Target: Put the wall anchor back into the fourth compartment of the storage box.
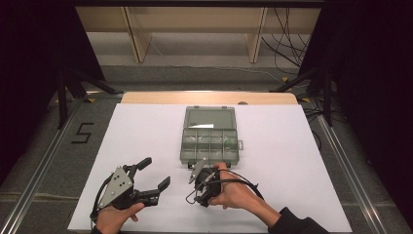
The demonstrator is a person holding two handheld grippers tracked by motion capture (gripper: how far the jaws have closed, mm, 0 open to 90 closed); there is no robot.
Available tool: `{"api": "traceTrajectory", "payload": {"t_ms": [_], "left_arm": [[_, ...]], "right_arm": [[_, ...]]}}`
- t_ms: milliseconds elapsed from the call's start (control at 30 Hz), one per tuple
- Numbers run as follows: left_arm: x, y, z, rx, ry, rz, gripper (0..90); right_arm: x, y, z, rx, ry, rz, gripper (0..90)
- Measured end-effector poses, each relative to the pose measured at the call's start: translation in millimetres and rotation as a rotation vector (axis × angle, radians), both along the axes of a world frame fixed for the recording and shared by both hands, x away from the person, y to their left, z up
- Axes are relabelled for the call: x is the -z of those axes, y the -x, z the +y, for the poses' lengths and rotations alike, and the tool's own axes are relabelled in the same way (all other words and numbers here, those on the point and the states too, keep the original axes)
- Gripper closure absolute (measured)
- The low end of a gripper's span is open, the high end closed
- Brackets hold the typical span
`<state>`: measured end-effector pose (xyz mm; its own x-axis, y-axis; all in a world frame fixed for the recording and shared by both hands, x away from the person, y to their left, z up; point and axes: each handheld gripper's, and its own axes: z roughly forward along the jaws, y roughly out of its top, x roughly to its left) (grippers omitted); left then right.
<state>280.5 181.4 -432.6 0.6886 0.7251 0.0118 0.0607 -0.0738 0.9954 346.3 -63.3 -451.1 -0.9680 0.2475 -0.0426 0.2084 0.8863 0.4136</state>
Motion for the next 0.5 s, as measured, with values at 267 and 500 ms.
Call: {"api": "traceTrajectory", "payload": {"t_ms": [267,500], "left_arm": [[0.1,-0.1,-0.1,0.001,-0.001,0.000,16.2],[0.2,0.0,-0.4,0.002,-0.001,0.001,16.2]], "right_arm": [[9.0,0.5,2.8,-0.025,0.027,0.022,46.9],[12.7,0.0,3.9,-0.022,0.036,0.049,57.4]]}}
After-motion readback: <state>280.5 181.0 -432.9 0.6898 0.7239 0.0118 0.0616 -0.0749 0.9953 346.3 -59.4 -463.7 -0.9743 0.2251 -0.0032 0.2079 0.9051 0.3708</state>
